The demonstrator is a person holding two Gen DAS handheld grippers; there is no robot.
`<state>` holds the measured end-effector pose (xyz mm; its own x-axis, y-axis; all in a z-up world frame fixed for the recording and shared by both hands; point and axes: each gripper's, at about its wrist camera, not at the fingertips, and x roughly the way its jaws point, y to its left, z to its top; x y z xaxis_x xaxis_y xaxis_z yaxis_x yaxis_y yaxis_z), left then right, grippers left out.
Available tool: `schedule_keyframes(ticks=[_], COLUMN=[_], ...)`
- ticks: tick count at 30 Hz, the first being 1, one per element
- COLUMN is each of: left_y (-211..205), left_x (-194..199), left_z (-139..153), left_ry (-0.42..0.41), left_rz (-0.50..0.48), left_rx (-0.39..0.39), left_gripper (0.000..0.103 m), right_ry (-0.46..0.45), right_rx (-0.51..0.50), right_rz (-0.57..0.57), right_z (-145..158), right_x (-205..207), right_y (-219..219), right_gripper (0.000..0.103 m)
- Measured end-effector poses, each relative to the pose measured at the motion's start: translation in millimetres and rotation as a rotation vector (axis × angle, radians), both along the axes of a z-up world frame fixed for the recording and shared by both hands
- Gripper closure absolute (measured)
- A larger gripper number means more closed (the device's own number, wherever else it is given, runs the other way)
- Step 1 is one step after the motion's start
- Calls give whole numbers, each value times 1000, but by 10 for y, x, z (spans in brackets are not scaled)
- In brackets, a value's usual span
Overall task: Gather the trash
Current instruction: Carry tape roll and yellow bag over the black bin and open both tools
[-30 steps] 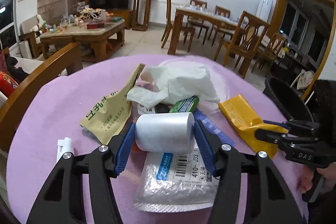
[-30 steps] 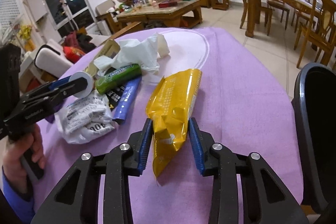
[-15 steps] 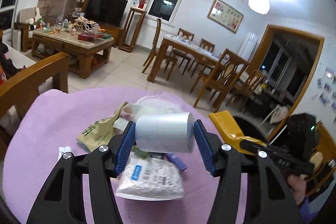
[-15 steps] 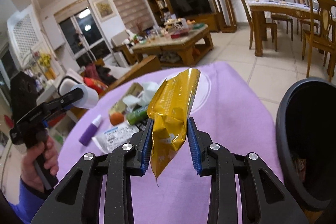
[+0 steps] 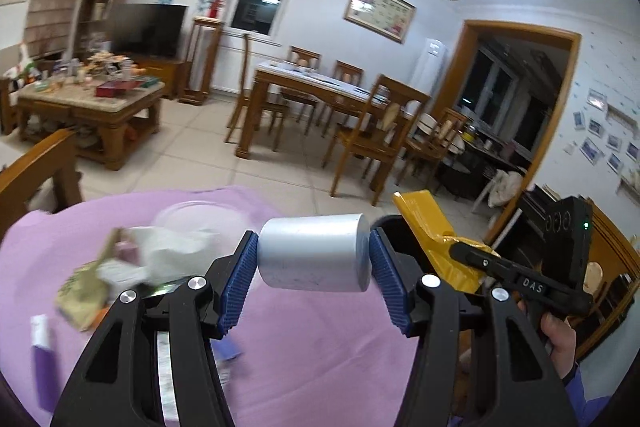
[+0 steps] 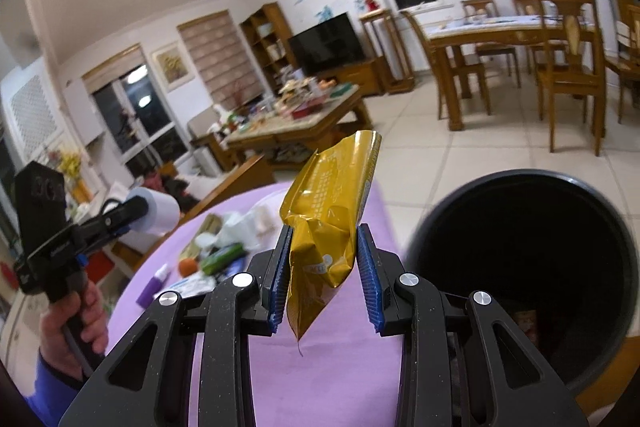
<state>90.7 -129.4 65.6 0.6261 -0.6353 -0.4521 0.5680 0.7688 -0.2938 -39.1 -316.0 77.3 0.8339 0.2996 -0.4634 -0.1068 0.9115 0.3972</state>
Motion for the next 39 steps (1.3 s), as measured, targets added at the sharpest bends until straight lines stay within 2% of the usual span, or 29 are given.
schedule_keyframes(ticks=[1,7,8,15,20,27,39], left_y=[-114,-854,-953,-1633,-1949,-2198,-2415], left_x=[-1,-7,-16,-91,-86,13,16], left_z=[-14,-96,-118,-366,-568,-806,-995], left_ry=[0,1,3,39,64,96,113], left_rz=[-18,-139,-157,-264,-305,-316,-332], left_rx=[1,20,25,67,109,160,238], left_gripper=[46,46,46,46,46,46,46], right_ry=[-9,-16,-11,22,46,80,109], right_rx=[6,28,40,79,109,139,166], right_rz=[-39,-127,-159,-227,-250,-266,-274], right_z=[17,-24,-85,-373,-599,-880,-1088], right_x=[-107,-348,-432,-578,-567,-411,-288], right_y=[-269,-846,-1062,-1611,-1828,-1921,-1890], right_gripper=[71,71,71,71,71,71,69])
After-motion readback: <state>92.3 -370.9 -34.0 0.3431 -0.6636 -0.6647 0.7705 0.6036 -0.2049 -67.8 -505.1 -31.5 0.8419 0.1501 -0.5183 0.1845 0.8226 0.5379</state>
